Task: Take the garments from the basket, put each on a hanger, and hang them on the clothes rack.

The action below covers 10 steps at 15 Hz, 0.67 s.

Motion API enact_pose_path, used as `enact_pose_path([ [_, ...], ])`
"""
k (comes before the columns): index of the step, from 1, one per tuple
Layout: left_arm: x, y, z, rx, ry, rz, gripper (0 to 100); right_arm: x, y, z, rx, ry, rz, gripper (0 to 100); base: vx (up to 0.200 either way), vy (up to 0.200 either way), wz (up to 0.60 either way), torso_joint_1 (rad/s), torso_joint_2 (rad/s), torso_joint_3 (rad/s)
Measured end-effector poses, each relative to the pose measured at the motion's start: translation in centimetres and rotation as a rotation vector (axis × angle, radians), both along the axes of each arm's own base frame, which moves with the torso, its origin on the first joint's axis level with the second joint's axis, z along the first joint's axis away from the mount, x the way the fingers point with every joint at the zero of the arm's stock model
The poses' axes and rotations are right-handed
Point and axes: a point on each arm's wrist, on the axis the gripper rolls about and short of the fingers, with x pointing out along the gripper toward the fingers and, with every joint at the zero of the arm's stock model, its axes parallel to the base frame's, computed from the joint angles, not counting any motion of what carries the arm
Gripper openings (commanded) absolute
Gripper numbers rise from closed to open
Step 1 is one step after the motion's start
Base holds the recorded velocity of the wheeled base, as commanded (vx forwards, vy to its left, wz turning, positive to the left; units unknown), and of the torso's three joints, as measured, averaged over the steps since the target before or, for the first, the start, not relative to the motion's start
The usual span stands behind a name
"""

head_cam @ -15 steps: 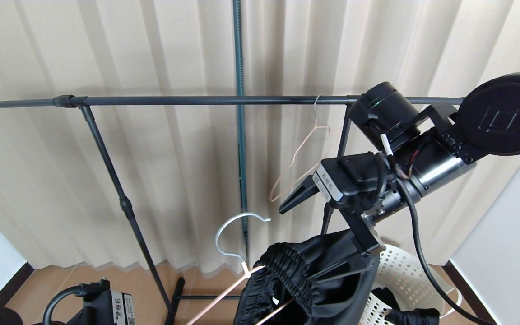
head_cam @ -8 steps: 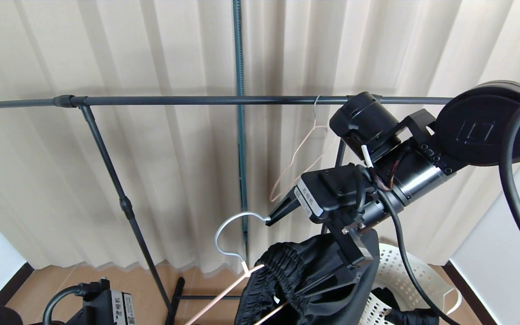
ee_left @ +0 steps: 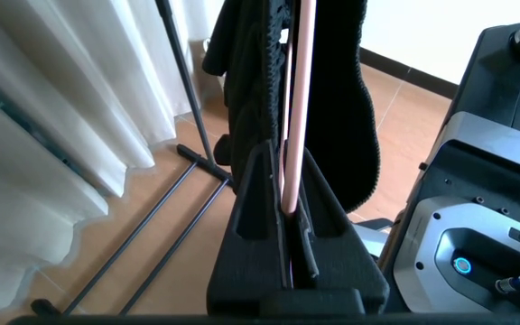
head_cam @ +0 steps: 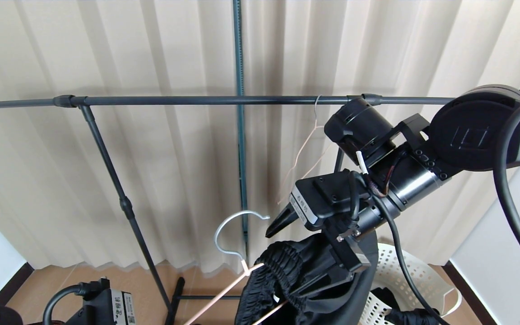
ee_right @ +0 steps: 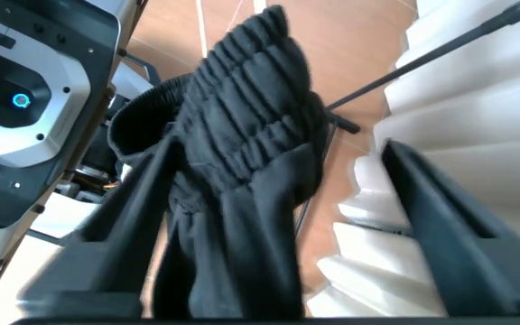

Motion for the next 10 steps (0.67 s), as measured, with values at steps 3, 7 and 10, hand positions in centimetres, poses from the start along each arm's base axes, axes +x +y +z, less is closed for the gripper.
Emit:
enact_pose_path([
  [3,0.02,-0.02,0.05,-0.001,-0.002,-0.001,0,-0.07,0.03,-0.04,-0.003,0.003,0.001,0,0.0,0.0,0.0,0.0,0.0,0.0],
  [7,0.07,-0.04,0.09,-0.005,0.002,0.002,0,-0.31,0.07,-0.18,-0.008,0.008,0.007,0,0.0,0.0,0.0,0.0,0.0,0.0],
  [10,0.2,-0.11,0.16,-0.006,0.0,0.008,100,-0.53,0.0,0.0,-0.006,0.002,0.009,0,0.0,0.0,0.0,0.0,0.0,0.0],
])
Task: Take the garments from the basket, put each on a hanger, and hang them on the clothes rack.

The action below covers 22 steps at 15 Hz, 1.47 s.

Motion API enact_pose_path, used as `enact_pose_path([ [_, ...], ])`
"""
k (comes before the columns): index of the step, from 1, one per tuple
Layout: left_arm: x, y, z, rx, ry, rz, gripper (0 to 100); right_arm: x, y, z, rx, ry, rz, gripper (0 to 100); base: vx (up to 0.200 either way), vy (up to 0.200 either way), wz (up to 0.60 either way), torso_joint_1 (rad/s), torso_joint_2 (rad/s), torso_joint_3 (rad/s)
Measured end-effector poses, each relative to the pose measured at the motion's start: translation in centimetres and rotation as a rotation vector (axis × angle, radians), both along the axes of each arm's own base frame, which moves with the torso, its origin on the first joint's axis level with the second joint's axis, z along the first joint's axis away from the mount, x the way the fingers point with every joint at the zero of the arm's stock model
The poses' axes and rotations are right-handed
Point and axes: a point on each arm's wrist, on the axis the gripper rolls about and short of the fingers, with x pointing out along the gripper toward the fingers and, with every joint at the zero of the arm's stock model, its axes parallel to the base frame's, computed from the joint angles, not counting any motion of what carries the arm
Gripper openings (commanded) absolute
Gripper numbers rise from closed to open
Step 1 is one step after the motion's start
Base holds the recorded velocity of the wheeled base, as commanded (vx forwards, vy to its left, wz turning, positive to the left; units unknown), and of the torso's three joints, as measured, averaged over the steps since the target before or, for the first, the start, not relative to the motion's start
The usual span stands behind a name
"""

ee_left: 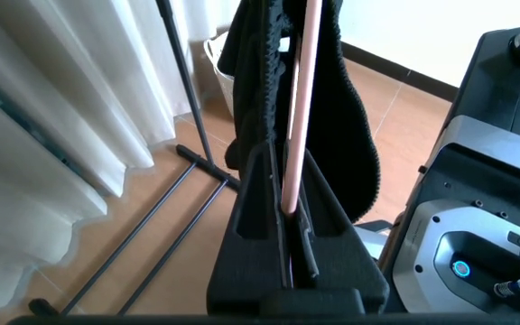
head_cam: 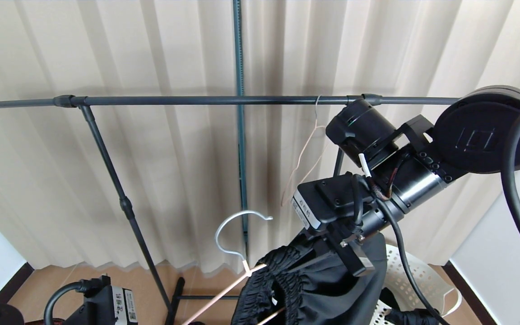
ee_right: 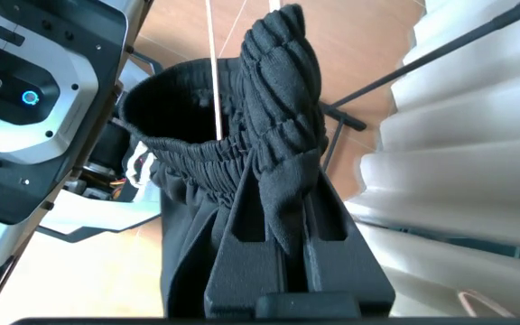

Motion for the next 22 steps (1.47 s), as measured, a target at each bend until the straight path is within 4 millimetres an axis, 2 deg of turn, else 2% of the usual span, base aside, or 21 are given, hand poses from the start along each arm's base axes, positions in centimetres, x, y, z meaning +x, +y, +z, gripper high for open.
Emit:
enact_pose_path([
  [5,0.3,0.1,0.3,-0.028,0.009,0.026,100,-0.6,-0.5,0.3,-0.003,-0.003,-0.008,0,0.0,0.0,0.0,0.0,0.0,0.0],
  [7,0.4,0.2,0.6,-0.061,0.026,0.046,100,-0.9,-0.9,0.6,-0.035,-0.015,-0.062,0,0.0,0.0,0.0,0.0,0.0,0.0],
  [12,2.0,0.9,3.1,-0.3,0.142,0.203,100,0.1,-3.1,2.2,-0.078,-0.093,-0.298,0,0.0,0.0,0.0,0.0,0.0,0.0],
  [15,3.4,1.8,4.0,-0.401,0.224,0.182,100,1.2,-3.5,3.2,-0.049,-0.082,-0.515,0,0.0,0.0,0.0,0.0,0.0,0.0],
  [18,4.5,2.6,3.9,-0.415,0.257,0.207,100,1.1,-3.9,4.1,0.004,-0.046,-0.601,0,0.0,0.0,0.0,0.0,0.0,0.0],
  [22,5.4,2.1,2.7,-0.346,0.255,0.268,100,0.2,-4.5,5.0,0.043,0.005,-0.65,0,0.0,0.0,0.0,0.0,0.0,0.0],
])
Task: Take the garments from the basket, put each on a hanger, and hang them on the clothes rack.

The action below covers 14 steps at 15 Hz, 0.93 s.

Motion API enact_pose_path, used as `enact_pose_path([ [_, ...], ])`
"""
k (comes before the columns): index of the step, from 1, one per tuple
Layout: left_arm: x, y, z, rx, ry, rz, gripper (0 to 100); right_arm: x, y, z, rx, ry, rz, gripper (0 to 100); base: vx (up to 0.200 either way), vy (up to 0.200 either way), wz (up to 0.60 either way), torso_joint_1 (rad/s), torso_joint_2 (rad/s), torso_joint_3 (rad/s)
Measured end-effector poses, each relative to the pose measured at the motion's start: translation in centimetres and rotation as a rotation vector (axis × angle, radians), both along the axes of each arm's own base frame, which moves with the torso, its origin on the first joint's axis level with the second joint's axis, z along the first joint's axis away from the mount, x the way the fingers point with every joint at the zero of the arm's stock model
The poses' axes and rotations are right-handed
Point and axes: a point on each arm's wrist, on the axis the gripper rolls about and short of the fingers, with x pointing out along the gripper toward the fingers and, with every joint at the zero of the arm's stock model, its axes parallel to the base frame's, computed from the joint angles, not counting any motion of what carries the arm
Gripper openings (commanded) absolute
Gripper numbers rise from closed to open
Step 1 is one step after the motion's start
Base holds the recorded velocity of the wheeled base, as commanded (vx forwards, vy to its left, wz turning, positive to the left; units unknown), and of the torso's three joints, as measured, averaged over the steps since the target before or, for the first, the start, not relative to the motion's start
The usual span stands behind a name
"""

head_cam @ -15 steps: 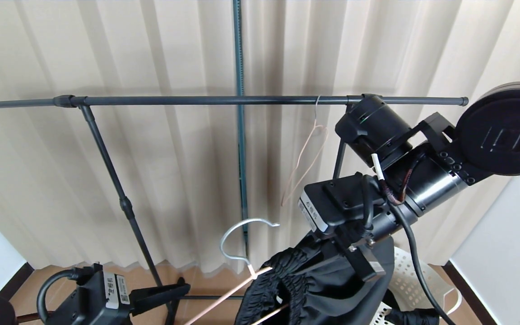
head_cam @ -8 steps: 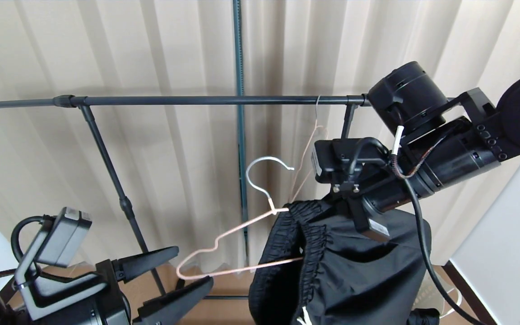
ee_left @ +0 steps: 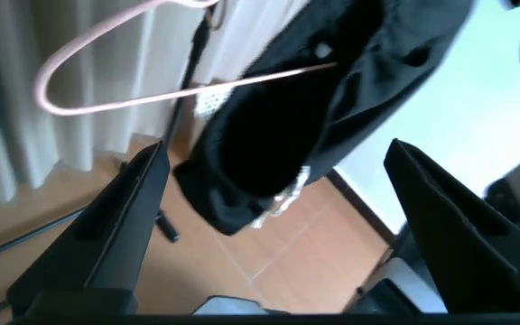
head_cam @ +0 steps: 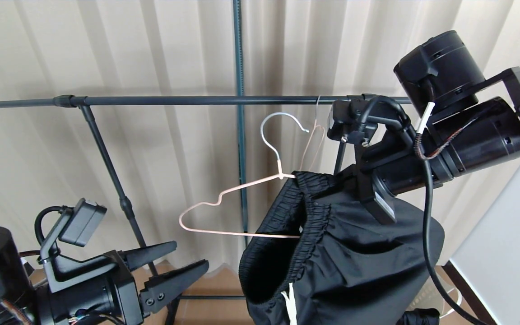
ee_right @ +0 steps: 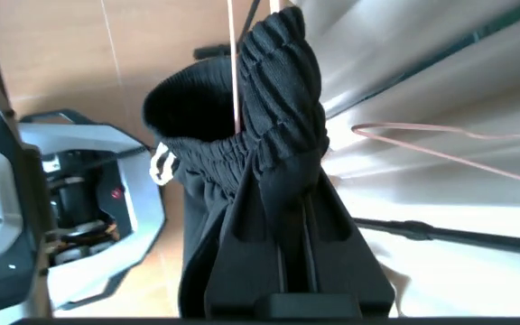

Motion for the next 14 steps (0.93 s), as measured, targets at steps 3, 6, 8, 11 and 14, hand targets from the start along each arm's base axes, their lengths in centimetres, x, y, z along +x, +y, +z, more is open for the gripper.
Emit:
enact_pose_path([
  [3,0.4,-1.7,-0.9,0.07,0.018,0.094,100,-1.0,0.0,0.5,0.041,0.04,-0.006,0,0.0,0.0,0.0,0.0,0.0,0.0],
  [6,0.5,-3.1,-1.9,0.117,0.043,0.069,100,-2.0,0.6,0.9,0.079,0.083,-0.017,0,0.0,0.0,0.0,0.0,0.0,0.0],
  [8,0.6,-3.4,-2.4,0.137,0.055,0.067,100,-2.4,0.5,1.2,0.101,0.093,0.011,0,0.0,0.0,0.0,0.0,0.0,0.0],
  [11,0.7,-4.0,-3.0,0.173,0.064,0.094,100,-3.0,0.4,1.7,0.121,0.089,0.033,0,0.0,0.0,0.0,0.0,0.0,0.0],
  [14,0.6,-4.5,-3.6,0.207,0.058,0.073,100,-3.6,0.6,2.0,0.127,0.084,0.052,0,0.0,0.0,0.0,0.0,0.0,0.0],
])
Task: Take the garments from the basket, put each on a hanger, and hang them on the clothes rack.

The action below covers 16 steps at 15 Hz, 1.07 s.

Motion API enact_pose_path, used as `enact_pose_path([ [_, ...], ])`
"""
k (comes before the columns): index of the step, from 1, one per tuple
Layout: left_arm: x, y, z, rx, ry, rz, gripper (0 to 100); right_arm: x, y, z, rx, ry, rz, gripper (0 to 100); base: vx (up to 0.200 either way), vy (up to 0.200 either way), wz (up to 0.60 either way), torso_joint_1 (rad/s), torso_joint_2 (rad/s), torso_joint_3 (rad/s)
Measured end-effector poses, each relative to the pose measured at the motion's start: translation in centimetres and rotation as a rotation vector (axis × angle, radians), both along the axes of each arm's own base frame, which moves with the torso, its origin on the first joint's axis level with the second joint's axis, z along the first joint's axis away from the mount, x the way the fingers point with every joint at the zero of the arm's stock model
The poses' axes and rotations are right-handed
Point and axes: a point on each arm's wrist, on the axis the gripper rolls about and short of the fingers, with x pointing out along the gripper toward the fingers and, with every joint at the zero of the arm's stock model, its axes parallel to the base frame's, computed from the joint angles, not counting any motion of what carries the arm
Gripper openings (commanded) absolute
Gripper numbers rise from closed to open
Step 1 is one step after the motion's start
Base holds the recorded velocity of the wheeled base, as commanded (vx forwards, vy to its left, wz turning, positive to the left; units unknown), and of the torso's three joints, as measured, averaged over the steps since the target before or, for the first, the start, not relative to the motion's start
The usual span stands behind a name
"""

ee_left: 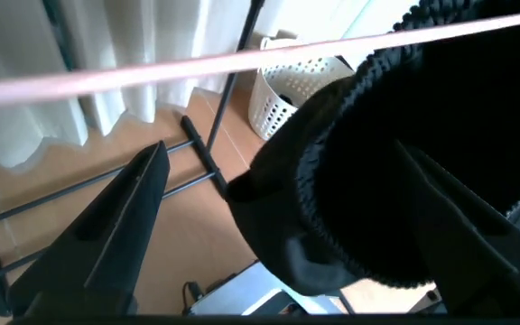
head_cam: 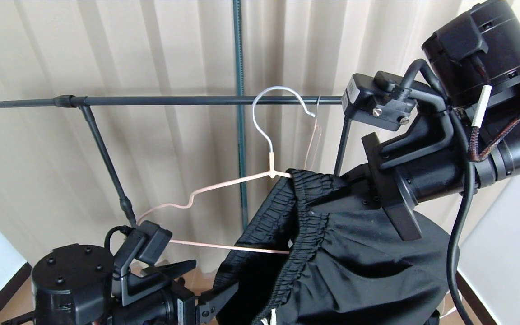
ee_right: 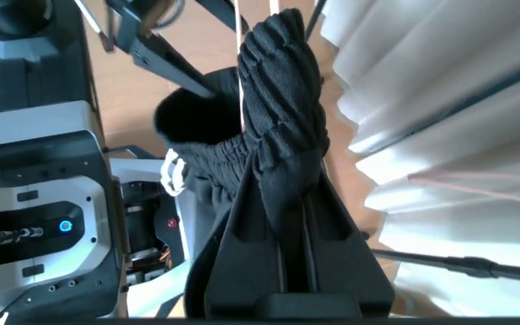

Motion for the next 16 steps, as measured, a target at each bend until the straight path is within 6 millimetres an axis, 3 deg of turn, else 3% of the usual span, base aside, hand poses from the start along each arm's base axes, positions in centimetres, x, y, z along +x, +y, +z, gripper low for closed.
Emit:
enact_pose_path([
  [2,-0.1,-0.2,-0.5,0.03,0.002,0.001,100,-0.2,-0.1,0.2,0.004,-0.005,0.002,0,0.0,0.0,0.0,0.0,0.0,0.0],
  [3,-0.1,-0.2,-0.6,0.037,0.008,0.001,0,-0.3,-0.1,0.2,0.005,-0.007,0.004,0,0.0,0.0,0.0,0.0,0.0,0.0],
  [10,0.0,-0.4,-1.1,0.049,0.017,-0.001,0,-0.8,-0.9,0.2,0.002,-0.003,-0.006,0,0.0,0.0,0.0,0.0,0.0,0.0],
  [16,0.0,-0.3,-0.6,0.034,-0.004,0.009,0,-1.0,-3.8,-0.9,-0.021,0.024,-0.09,0,0.0,0.0,0.0,0.0,0.0,0.0],
])
